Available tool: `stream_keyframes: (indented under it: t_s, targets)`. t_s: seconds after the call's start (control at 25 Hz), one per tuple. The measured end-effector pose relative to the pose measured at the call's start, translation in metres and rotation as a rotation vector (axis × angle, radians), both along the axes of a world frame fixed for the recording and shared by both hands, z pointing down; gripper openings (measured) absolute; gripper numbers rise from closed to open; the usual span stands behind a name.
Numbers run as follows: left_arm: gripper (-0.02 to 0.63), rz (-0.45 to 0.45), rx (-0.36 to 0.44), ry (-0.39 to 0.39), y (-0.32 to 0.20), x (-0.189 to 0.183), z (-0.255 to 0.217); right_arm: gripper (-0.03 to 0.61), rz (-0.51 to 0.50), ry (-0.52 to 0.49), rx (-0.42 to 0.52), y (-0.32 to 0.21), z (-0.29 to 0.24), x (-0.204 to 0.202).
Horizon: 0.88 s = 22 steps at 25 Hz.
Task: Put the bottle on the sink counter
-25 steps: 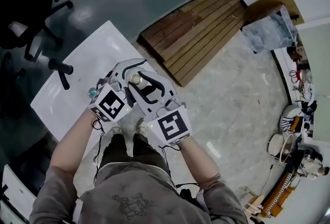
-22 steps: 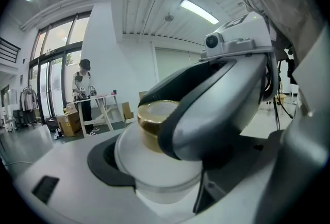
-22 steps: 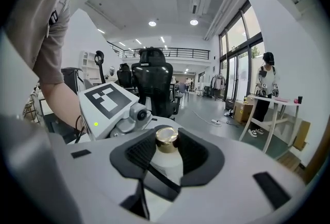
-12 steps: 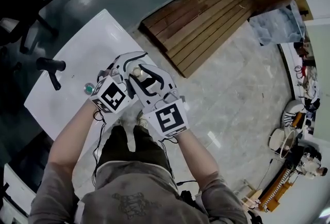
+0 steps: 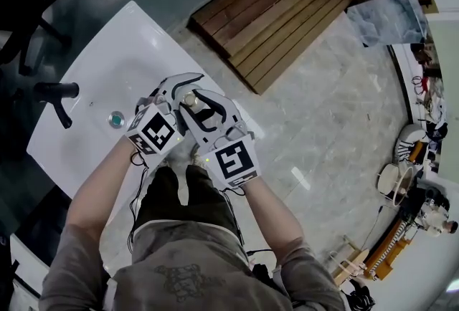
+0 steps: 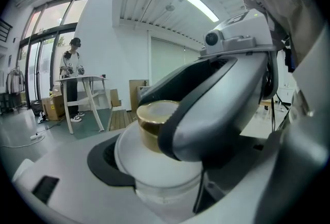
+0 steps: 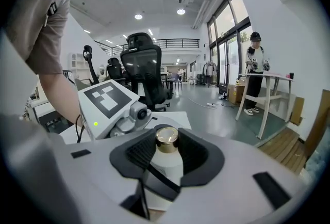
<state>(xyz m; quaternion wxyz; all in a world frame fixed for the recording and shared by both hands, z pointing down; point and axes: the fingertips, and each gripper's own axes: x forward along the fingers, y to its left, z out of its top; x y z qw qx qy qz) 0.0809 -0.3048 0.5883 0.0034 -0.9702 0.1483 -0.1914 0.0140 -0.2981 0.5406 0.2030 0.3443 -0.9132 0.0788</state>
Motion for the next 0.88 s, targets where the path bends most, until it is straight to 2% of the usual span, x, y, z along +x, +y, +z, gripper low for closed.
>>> stream_keyframes:
  t_s: [0.24, 0.44, 0.64, 0.88]
  targets:
    - [0.322, 0.021, -0.054, -0.014, 0.012, 0.005, 0.027, 0.133, 0.016, 0.001, -0.053, 0.008, 0.026, 0.005]
    - [0.322, 0.04, -0.037, -0.04, 0.017, 0.005, 0.039, 0.133, 0.018, 0.013, -0.066, 0.012, 0.038, 0.006]
    - [0.322, 0.033, -0.059, -0.041, 0.018, 0.004, 0.05, 0.134, 0.02, 0.016, -0.091, 0.013, 0.049, 0.005]
    - [0.322, 0.051, -0.032, -0.088, 0.018, 0.004, 0.056, 0.133, 0.028, 0.029, -0.09, 0.013, 0.053, 0.007]
